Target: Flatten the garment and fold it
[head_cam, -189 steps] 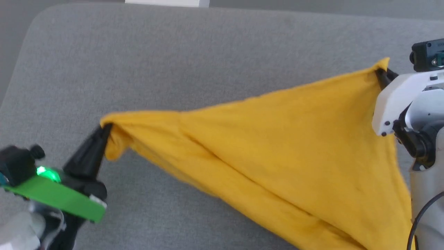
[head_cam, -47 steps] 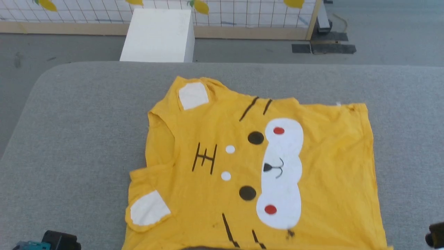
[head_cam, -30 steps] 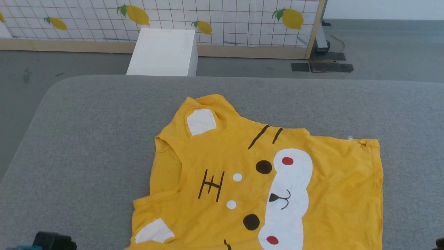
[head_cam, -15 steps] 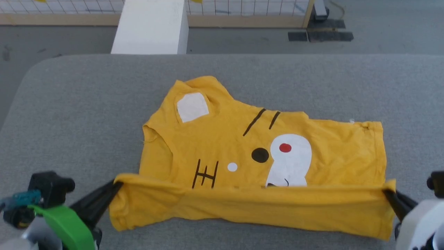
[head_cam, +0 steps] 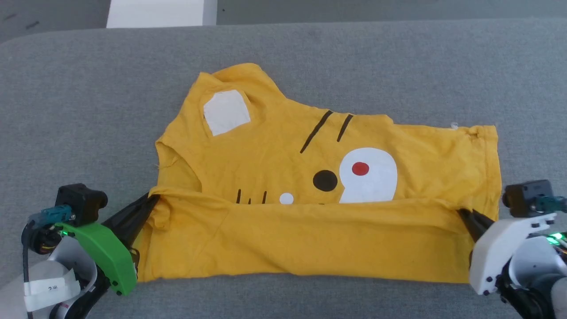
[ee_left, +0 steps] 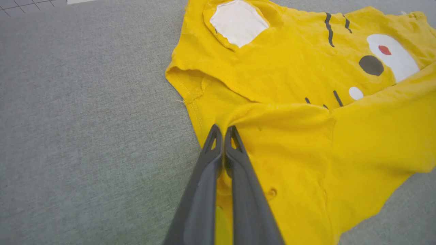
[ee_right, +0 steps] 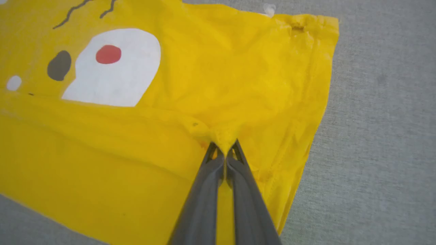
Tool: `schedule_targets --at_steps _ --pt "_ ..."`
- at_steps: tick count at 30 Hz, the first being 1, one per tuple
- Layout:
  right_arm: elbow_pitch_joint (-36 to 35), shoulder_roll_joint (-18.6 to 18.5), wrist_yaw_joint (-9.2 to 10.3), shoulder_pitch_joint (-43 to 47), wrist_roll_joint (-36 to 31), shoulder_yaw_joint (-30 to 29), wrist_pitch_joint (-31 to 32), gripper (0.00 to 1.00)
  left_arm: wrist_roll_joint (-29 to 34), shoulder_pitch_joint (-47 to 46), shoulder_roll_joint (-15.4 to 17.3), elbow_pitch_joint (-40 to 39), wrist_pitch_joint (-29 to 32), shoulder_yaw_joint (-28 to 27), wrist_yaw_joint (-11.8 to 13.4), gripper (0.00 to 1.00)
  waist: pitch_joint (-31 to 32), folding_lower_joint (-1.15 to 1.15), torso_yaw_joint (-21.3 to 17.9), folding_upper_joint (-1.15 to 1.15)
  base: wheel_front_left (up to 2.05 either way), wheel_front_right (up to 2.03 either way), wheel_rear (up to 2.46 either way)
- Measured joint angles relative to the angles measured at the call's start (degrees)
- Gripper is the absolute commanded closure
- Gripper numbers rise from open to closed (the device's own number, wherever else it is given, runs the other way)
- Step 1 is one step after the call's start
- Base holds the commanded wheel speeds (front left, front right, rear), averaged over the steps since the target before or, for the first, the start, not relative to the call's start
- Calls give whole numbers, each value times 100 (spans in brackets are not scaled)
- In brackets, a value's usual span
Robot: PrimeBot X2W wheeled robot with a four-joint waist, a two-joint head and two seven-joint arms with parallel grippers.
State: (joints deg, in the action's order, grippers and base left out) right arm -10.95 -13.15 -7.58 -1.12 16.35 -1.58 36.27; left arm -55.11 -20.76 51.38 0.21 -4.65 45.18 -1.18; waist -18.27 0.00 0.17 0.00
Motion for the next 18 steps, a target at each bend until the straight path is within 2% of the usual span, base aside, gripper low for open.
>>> schedule_targets --at_steps 11,12,15,17,18 --pt "869 134 0 -299 -30 126 -226 100 -146 -160 -452 912 -37 148 -359 100 -183 0 -39 0 0 0 0" --pt "909 135 -1 -311 -30 118 -227 95 -180 -172 -489 975 -14 163 -383 100 -172 0 -30 0 0 0 0" --pt "1004 177 -3 -334 -24 56 -219 58 -363 -197 -600 1117 23 178 -415 99 -120 0 -12 0 0 0 0" --pt "1021 205 -3 -332 -8 14 -191 0 -409 -198 -657 1184 19 178 -432 61 -74 0 -5 0 0 0 0" --pt "1028 236 -3 -326 25 -27 -168 0 -449 -197 -683 1204 20 179 -432 51 -44 0 -2 0 0 0 0"
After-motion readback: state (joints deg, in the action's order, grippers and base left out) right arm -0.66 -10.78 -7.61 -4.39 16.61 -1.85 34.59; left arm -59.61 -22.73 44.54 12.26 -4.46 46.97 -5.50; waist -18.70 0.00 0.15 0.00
